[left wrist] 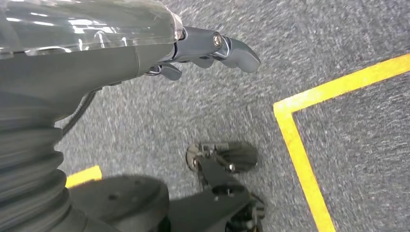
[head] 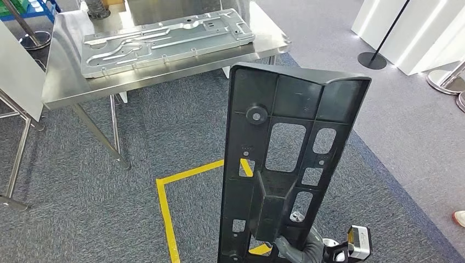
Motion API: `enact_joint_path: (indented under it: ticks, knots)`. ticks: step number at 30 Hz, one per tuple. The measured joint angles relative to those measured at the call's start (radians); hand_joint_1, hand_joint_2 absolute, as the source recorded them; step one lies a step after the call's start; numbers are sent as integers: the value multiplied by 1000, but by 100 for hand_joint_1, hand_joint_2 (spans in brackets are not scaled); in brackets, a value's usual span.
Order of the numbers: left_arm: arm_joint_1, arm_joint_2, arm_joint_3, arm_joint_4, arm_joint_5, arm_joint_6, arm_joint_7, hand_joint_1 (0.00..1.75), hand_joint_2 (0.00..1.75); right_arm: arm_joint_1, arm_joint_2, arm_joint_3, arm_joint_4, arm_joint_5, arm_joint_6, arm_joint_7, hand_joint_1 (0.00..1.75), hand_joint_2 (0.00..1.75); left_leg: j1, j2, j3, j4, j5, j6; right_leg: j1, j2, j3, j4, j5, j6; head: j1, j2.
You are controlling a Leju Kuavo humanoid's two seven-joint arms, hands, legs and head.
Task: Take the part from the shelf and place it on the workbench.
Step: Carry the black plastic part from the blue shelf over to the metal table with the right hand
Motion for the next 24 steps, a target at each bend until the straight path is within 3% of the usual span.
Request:
enact_joint_path:
  ticks: [3,5,8,9,10,11,14,16,19,21,24]
  knots:
    - [1,0,0,0,7,1,-2,0,175,-5,1,-3,3,-4,8,1,175,175,-3,-4,2,-11,2,20,-2,0,0,-1,0,19,0,0]
    - [1,0,1,0,9,1,-2,0,175,-8,3,-4,4,-6,10,1,175,175,0,-5,6,-20,9,33,-5,3,-13,33,-26,29,0,0]
    - [2,0,1,0,13,1,-2,0,175,-14,4,-6,12,-7,11,4,175,175,-2,-7,5,-22,13,42,-7,7,-99,216,-117,35,0,0]
    - [4,0,1,0,15,1,-3,0,175,-15,4,-6,16,-8,12,7,175,175,-4,-8,4,-21,12,42,-8,7,-125,268,-131,35,0,0]
    - [6,0,2,0,17,-1,-4,0,175,-17,5,-7,19,-8,13,11,175,175,-6,-10,4,-20,12,43,-7,7,-135,284,-124,34,0,0]
    - [6,0,2,0,20,-4,-5,0,175,-21,5,-6,23,-8,15,15,175,175,-7,-12,5,-19,11,43,-7,8,-124,256,-98,31,0,0]
    - [7,-1,3,0,29,-19,-15,0,175,-35,5,-6,32,-8,25,20,175,175,-11,-18,7,-16,7,38,-2,12,-30,55,-6,16,0,0]
    - [11,-1,4,0,37,-28,-26,0,175,-39,5,-6,36,-8,32,20,175,175,-11,-20,5,-16,6,30,5,14,-7,2,2,9,0,0]
    - [19,-1,6,0,43,-34,-37,0,175,-40,5,-6,43,-8,37,20,175,175,-9,-20,3,-13,0,11,5,12,-6,-7,8,-4,0,0]
    - [21,-1,8,0,46,-34,-40,0,175,-42,5,-5,46,-8,39,20,175,175,-8,-17,-21,47,-40,-1,0,8,-1,-17,12,-13,0,0]
    - [26,-1,10,0,48,-35,-38,0,175,-45,3,-2,56,-8,45,20,175,175,-2,-14,-115,246,-127,-14,0,2,-1,-17,11,-18,0,0]
